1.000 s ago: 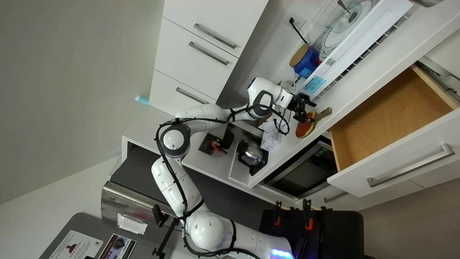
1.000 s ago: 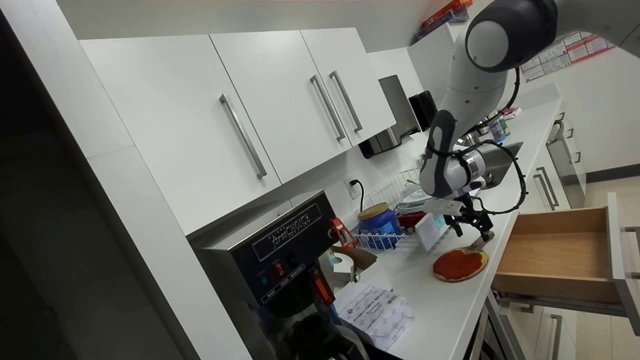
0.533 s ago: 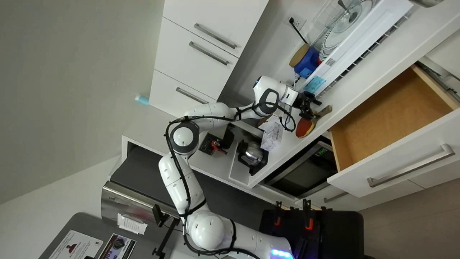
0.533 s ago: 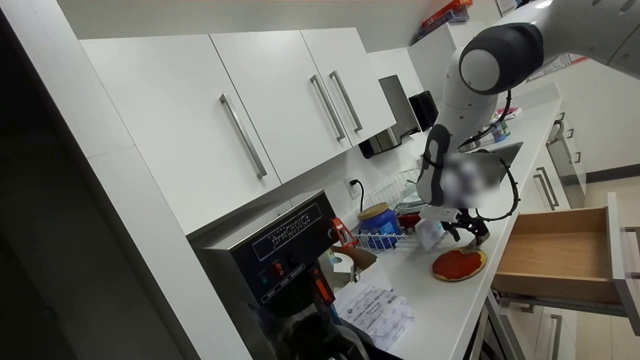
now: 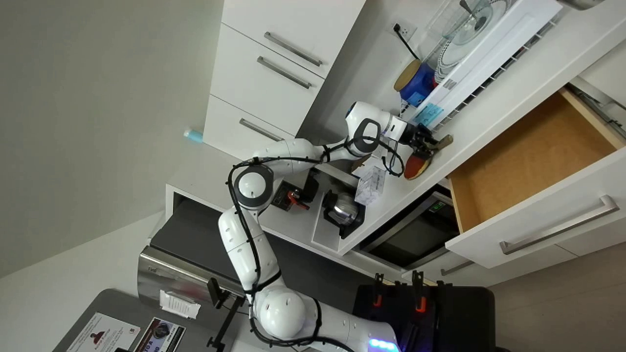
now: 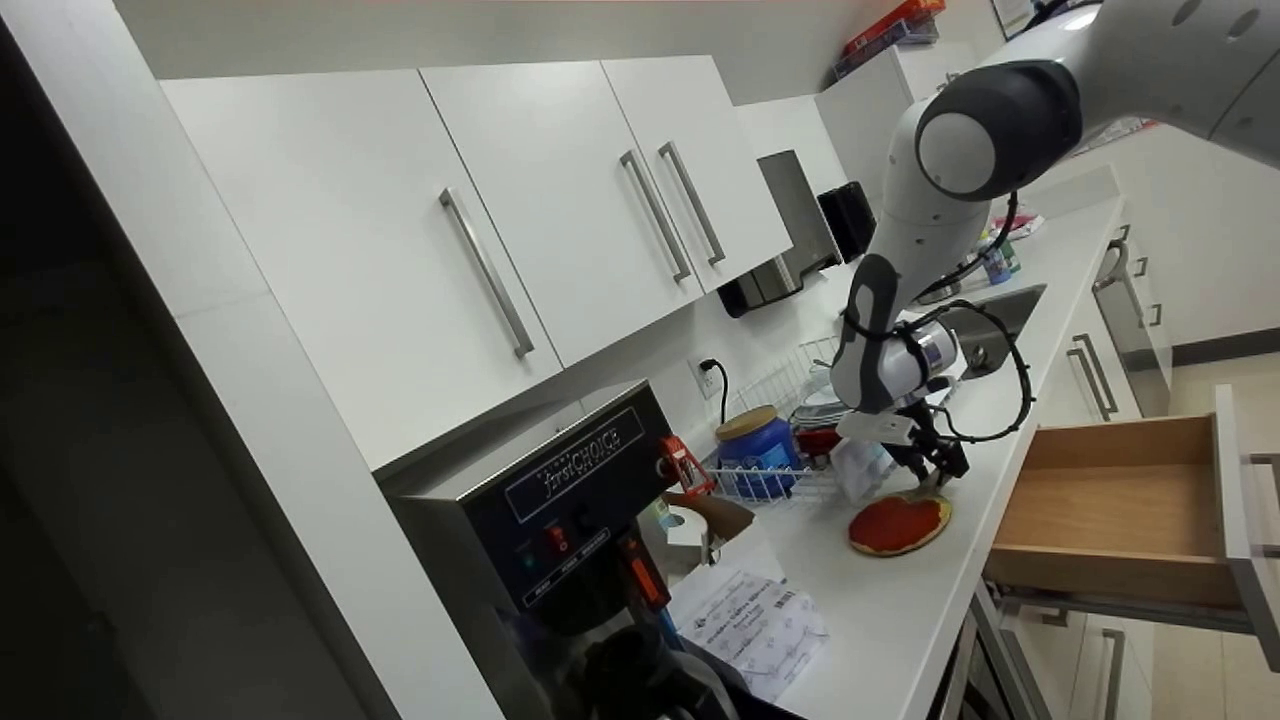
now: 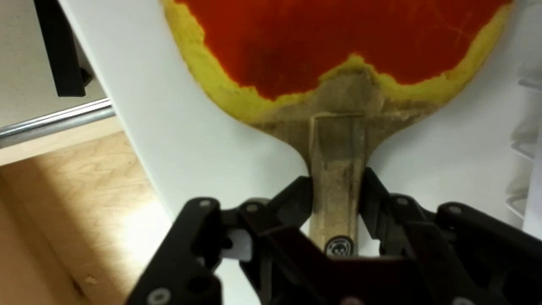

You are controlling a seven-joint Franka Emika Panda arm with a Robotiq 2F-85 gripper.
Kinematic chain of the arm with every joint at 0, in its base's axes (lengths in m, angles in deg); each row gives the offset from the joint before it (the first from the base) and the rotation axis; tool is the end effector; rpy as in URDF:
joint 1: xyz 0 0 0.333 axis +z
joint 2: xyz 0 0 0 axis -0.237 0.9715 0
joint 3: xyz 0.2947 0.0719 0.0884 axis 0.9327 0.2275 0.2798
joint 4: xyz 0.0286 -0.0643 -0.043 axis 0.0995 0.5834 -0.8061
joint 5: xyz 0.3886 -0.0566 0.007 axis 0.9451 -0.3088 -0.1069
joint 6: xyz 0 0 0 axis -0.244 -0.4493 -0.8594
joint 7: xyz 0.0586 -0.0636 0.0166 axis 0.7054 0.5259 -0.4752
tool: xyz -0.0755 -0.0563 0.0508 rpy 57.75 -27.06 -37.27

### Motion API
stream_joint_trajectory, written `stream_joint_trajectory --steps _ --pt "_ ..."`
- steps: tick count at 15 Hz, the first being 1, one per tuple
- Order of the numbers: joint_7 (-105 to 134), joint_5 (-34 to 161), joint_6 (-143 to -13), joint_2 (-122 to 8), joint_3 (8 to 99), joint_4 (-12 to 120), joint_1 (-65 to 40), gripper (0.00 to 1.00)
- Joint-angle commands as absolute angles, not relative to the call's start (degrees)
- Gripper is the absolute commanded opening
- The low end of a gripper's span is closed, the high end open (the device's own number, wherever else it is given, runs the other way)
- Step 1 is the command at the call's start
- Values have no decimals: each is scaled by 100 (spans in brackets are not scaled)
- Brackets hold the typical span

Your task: Take the paddle from the counter and place it in the drawer

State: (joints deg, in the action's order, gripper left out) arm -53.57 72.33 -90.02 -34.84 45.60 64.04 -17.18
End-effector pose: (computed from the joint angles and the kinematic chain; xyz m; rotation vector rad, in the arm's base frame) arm 0.6441 -0.1629 0.1860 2.2244 -2.2065 0.1801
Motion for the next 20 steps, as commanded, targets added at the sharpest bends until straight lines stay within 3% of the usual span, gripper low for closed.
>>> stream_joint_trajectory --steps 1,20 --pt "-5447 7214 -8881 -3349 4427 6208 -1590 8" --pt "-5036 7400 -8256 -3894 4436 6237 -1999 8"
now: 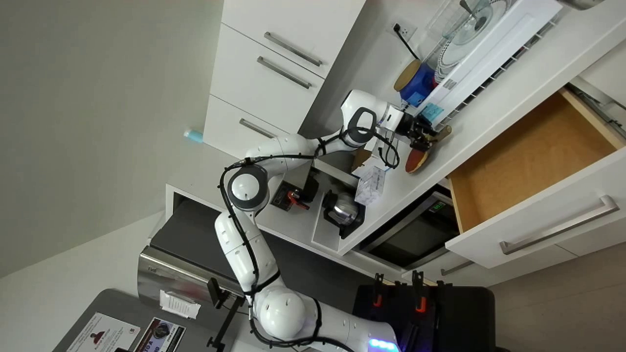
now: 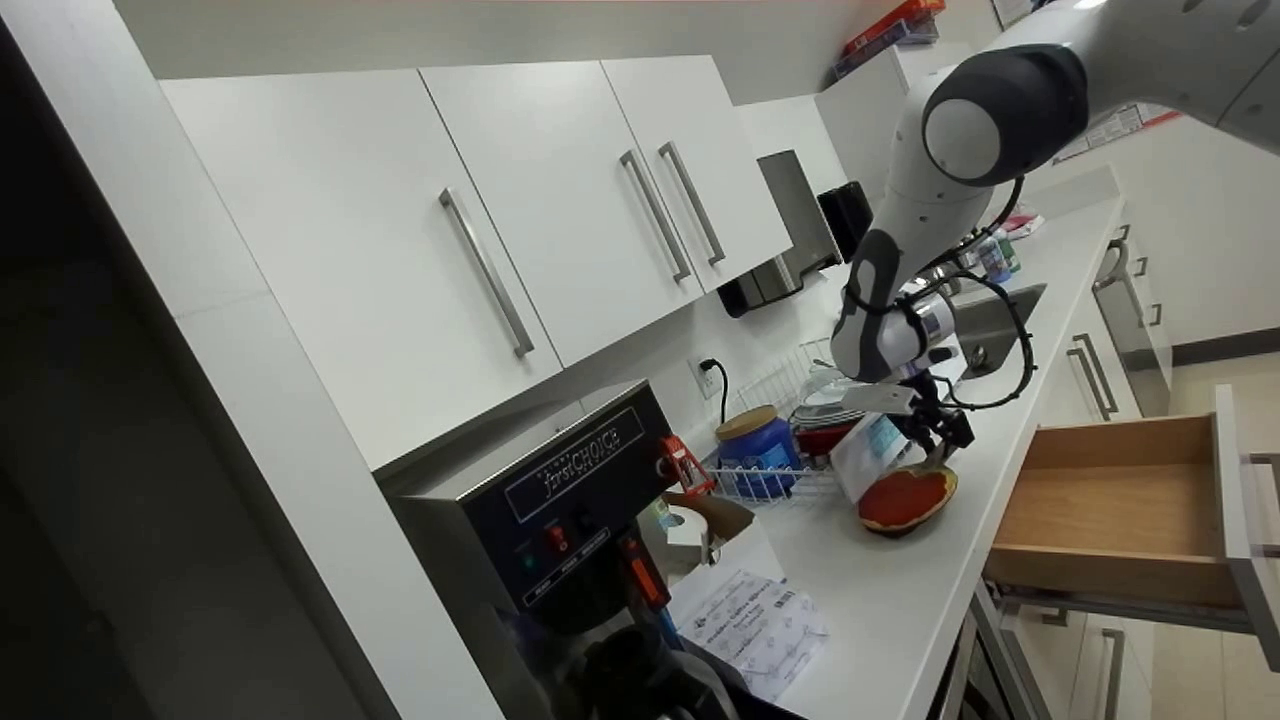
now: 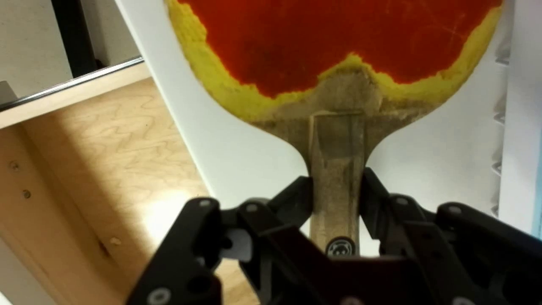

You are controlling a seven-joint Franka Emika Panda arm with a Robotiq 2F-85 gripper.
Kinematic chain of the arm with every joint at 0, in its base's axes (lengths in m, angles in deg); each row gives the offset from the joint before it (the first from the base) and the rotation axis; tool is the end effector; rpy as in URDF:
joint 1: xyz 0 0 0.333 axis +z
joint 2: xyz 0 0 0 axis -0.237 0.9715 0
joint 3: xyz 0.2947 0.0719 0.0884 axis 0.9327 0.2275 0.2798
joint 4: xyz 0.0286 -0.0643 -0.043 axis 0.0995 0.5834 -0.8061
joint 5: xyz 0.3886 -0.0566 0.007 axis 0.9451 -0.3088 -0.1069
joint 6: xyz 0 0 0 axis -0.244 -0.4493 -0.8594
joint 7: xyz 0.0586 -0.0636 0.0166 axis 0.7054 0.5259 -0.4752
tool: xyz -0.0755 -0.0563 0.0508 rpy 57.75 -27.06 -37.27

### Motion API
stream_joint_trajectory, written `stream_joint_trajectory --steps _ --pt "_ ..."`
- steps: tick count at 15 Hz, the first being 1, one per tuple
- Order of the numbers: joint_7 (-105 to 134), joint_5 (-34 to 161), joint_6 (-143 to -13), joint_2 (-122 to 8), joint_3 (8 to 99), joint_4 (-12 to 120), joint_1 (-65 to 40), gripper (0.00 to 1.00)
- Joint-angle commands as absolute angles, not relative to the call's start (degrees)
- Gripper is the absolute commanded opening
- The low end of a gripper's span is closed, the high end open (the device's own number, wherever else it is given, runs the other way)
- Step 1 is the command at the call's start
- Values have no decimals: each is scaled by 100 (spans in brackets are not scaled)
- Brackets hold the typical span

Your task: Take the paddle from the counter and place it in the drawer

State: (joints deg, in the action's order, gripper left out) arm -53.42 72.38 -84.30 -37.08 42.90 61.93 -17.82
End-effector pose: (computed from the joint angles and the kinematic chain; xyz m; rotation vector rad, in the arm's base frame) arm 0.6431 -0.1965 0.2209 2.1567 -2.2413 0.1630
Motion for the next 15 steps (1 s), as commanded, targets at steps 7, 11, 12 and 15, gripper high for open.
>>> stream_joint_trajectory --steps 7,11,12,15 --pt "-3315 8139 -8000 -3926 4767 6242 -2838 8" --pt "-2592 8355 -7776 -3933 4684 6248 -3031 8" --pt "-2439 8371 -7734 -3957 4660 6283 -3062 8" --pt "-1992 8416 -7629 -4042 4603 6404 -3184 8"
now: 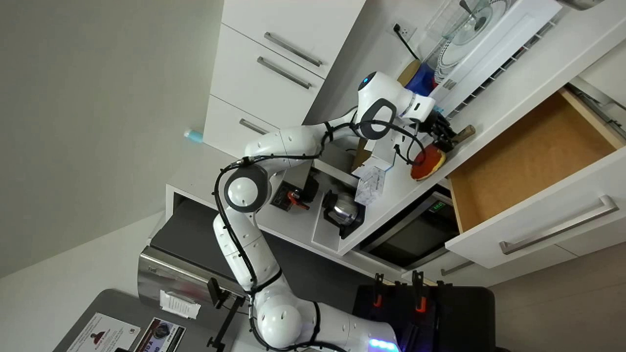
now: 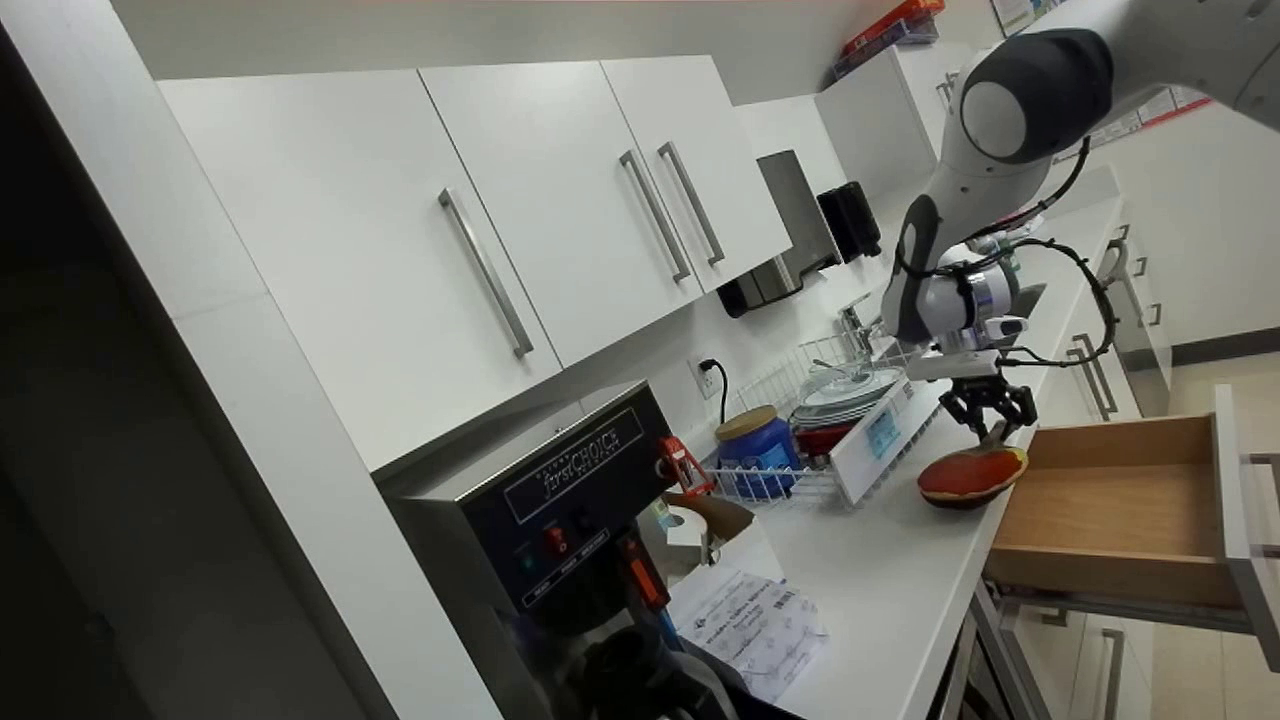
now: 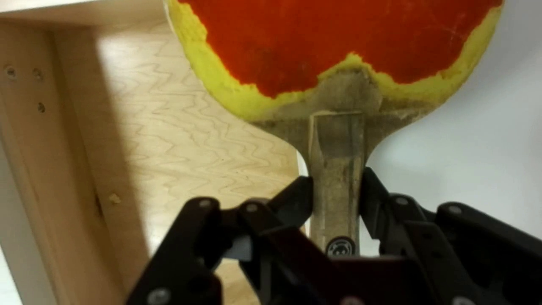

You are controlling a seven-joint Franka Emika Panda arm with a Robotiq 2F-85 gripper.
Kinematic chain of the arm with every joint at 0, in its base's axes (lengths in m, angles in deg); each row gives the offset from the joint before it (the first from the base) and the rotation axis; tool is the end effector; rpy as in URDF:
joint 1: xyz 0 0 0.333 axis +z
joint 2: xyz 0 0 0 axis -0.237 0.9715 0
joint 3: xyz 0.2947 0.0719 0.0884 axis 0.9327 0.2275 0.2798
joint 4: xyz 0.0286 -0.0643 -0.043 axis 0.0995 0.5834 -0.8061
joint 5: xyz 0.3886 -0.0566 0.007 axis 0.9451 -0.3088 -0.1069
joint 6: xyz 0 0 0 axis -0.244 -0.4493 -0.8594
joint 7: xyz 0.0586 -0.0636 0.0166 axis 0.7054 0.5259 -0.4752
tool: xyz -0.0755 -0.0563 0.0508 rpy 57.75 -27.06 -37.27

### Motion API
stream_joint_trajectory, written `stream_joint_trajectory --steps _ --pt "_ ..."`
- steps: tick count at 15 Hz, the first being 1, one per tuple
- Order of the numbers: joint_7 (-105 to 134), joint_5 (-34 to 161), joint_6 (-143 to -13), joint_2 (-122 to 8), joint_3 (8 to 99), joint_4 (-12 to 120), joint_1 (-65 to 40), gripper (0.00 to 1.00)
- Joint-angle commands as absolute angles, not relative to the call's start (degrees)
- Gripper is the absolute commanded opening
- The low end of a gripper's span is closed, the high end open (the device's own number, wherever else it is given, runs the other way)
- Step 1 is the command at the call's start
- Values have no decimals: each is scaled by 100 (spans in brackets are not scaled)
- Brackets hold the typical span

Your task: Take the paddle from the counter and place it in the drawer

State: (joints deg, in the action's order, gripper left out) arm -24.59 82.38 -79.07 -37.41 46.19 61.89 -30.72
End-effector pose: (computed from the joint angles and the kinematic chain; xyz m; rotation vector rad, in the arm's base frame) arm 0.5926 -0.2980 0.2121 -2.3252 1.9841 0.0287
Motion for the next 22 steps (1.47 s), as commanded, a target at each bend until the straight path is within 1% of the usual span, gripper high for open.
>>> stream_joint_trajectory --steps 1,10,19,20,22 --pt "-1851 8436 -7608 -4061 4577 6441 -3221 8" --pt "-614 8658 -7604 -4025 4399 6782 -3596 8" --pt "-478 8518 -7823 -3874 4062 6847 -3629 8" --pt "-570 8550 -7708 -3750 4068 6715 -3636 33" --pt "-572 8547 -7727 -3751 4051 6715 -3639 33"
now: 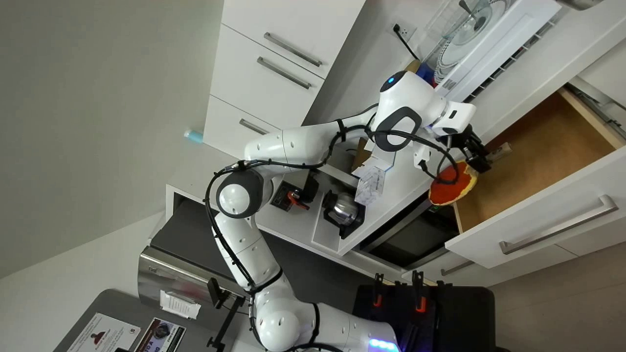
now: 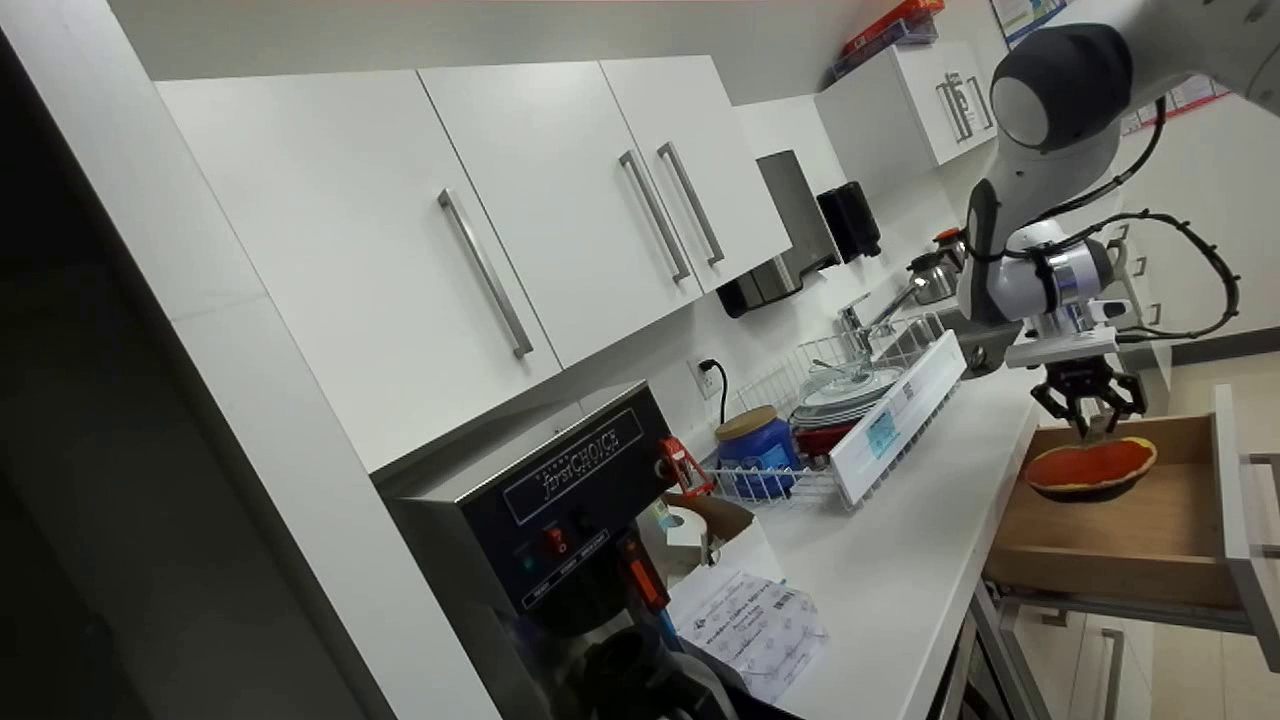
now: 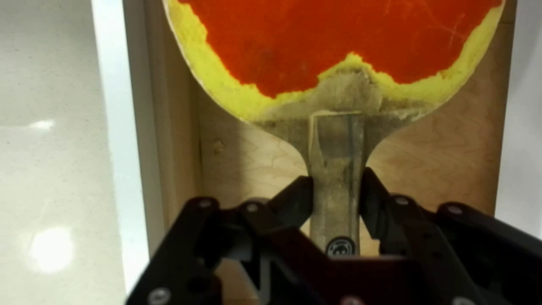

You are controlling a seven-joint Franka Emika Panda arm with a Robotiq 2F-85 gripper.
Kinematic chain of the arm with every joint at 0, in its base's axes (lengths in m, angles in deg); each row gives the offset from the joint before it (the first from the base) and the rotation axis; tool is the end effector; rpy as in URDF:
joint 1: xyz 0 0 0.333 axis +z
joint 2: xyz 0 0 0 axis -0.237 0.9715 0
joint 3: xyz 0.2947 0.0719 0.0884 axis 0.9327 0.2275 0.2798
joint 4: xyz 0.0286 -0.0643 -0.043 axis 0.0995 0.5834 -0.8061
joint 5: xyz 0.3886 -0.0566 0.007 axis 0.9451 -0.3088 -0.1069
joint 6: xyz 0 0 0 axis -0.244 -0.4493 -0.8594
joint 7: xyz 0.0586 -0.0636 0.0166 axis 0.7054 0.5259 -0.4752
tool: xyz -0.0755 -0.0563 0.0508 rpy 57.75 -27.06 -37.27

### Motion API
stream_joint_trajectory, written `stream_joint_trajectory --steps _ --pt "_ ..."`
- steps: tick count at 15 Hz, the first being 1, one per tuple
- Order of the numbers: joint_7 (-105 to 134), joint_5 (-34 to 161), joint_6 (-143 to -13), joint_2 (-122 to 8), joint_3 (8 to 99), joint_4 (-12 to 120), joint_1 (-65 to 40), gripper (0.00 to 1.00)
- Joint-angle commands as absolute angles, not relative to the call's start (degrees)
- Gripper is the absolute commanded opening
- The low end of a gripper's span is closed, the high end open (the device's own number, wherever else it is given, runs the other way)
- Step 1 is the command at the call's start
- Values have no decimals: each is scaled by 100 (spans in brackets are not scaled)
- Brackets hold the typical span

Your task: Take the paddle from the counter and place it in the drawer

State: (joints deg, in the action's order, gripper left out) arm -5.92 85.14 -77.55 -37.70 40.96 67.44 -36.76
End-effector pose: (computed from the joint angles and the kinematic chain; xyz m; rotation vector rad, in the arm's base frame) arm 0.4960 -0.3874 0.1827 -2.4238 1.8770 0.1477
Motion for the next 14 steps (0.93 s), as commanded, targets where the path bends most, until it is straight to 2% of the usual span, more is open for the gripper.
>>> stream_joint_trajectory --steps 1,3,4,14 --pt "-572 8547 -7729 -3751 4051 6715 -3637 33" --pt "-572 8546 -7730 -3751 4052 6715 -3632 33" --pt "-572 8546 -7731 -3751 4052 6715 -3632 8" --pt "-325 8650 -8327 -2728 4202 5890 -3851 8"
